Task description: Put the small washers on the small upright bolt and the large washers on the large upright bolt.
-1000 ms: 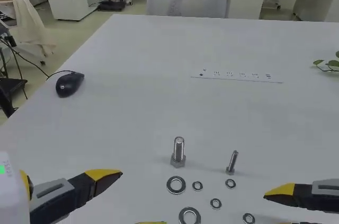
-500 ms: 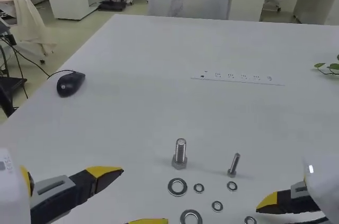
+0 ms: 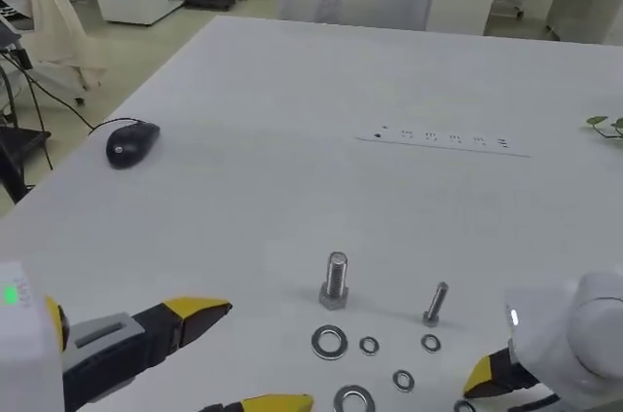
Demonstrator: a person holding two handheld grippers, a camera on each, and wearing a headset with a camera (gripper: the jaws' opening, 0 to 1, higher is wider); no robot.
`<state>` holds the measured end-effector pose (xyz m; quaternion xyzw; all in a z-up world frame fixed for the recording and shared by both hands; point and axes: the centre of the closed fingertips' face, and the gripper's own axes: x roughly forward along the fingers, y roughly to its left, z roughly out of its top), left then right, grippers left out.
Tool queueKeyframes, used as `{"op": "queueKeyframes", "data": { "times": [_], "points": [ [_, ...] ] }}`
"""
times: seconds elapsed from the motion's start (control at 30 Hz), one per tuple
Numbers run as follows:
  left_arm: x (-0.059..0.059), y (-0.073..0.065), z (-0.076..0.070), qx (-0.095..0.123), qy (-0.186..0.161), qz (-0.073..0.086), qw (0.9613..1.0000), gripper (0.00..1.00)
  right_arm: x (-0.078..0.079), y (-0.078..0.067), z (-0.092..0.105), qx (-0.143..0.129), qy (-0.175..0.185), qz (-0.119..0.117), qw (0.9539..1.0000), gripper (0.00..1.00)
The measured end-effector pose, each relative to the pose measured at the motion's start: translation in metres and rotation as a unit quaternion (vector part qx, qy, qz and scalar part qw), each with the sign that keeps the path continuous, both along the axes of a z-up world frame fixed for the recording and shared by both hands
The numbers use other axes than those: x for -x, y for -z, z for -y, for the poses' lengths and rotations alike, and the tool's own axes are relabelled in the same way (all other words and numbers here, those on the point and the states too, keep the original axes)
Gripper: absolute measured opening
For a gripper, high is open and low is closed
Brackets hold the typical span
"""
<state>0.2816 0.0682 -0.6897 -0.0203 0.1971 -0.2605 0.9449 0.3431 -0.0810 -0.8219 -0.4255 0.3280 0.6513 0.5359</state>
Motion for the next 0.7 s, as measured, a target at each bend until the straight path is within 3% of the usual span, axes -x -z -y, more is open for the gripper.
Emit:
{"op": "queueKeyframes", "data": {
  "times": [0.27, 0.57, 0.7],
  "points": [
    [0.0003, -0.0014, -0.0002, 0.001, -0.001, 0.002, 1.0, 0.54, -0.0018, 0.0009, 0.0, 0.018, -0.017, -0.009, 0.9996, 0.19],
    [0.0004, -0.0042, -0.0022, 0.002, -0.007, 0.006, 1.0, 0.54, -0.0014, 0.0016, -0.0002, 0.041, -0.065, 0.006, 0.997, 0.18],
    [0.0012, -0.0044, -0.0036, 0.001, -0.011, 0.007, 0.9999, 0.54, -0.0015, 0.0015, 0.0001, 0.041, -0.065, 0.006, 0.997, 0.18]
  ]
}}
